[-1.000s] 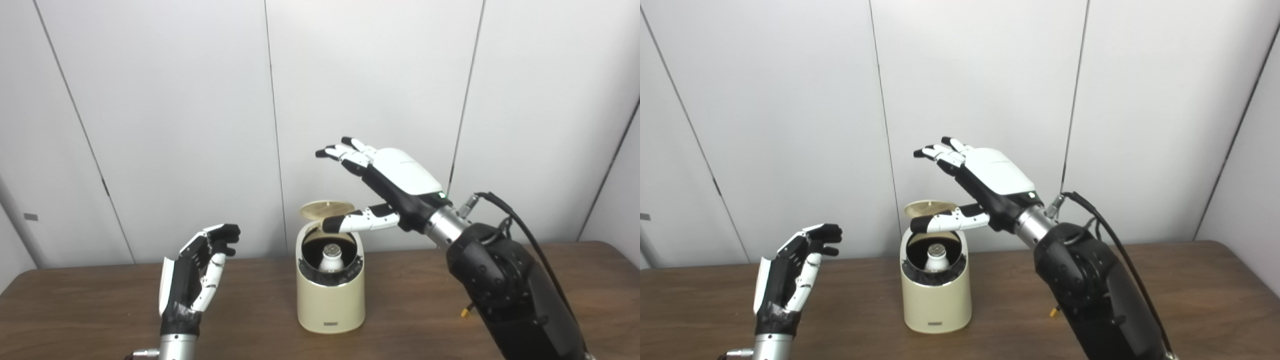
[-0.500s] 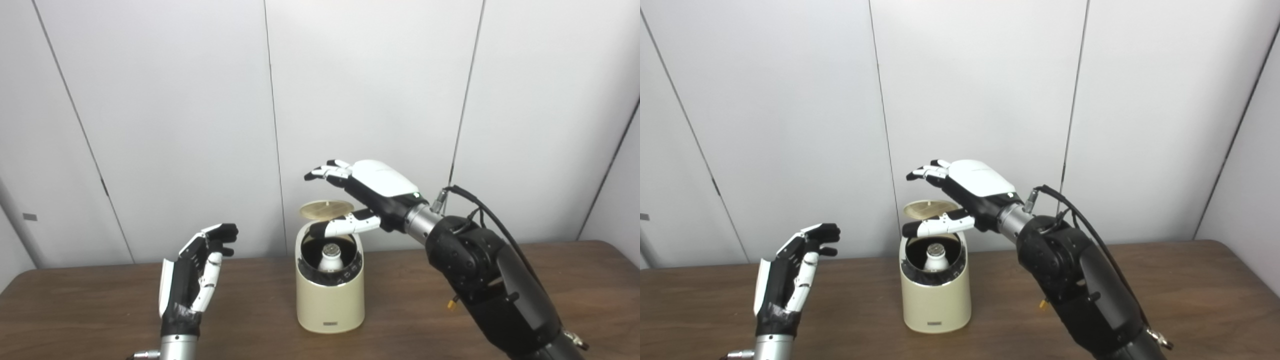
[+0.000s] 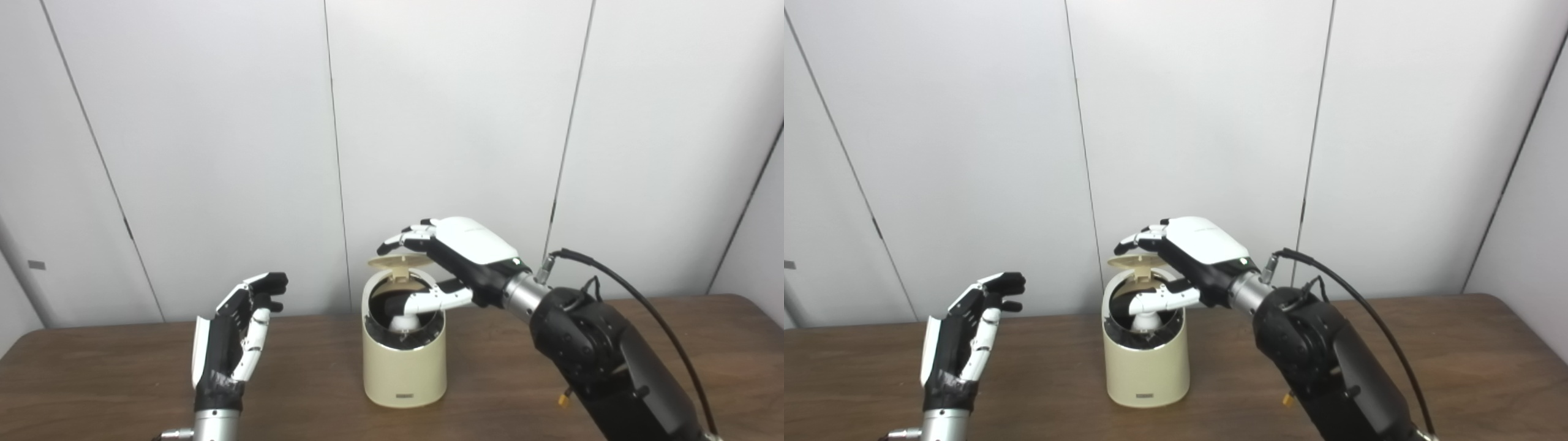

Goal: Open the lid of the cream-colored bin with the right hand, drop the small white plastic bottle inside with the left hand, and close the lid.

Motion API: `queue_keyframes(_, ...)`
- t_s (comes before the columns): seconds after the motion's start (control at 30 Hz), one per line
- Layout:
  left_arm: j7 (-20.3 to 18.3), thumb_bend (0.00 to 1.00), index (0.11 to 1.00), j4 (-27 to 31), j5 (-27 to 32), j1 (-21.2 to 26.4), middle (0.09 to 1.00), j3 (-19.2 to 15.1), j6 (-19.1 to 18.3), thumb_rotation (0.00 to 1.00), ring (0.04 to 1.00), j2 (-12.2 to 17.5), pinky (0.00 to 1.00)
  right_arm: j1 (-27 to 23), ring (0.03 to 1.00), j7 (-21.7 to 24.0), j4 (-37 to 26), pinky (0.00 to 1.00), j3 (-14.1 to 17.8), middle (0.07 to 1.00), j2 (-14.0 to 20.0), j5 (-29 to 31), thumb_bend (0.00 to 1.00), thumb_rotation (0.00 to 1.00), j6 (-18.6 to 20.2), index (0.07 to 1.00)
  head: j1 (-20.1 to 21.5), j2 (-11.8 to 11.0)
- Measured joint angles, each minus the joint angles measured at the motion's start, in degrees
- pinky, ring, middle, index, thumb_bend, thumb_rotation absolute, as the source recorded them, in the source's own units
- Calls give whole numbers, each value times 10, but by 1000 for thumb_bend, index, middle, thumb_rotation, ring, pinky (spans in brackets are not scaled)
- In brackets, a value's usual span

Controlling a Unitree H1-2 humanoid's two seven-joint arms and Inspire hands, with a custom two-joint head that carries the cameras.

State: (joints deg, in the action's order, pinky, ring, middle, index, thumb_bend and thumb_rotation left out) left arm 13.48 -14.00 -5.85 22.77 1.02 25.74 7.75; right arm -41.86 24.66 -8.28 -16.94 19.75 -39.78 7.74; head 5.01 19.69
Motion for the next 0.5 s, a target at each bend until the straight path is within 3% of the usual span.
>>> queue_keyframes(0.5, -4, 351, 687, 8, 10, 0, 711, -4, 0, 753, 711, 3, 622, 83, 899, 12, -37, 999, 10, 810, 4, 24, 848, 993, 15, 773, 2, 12)
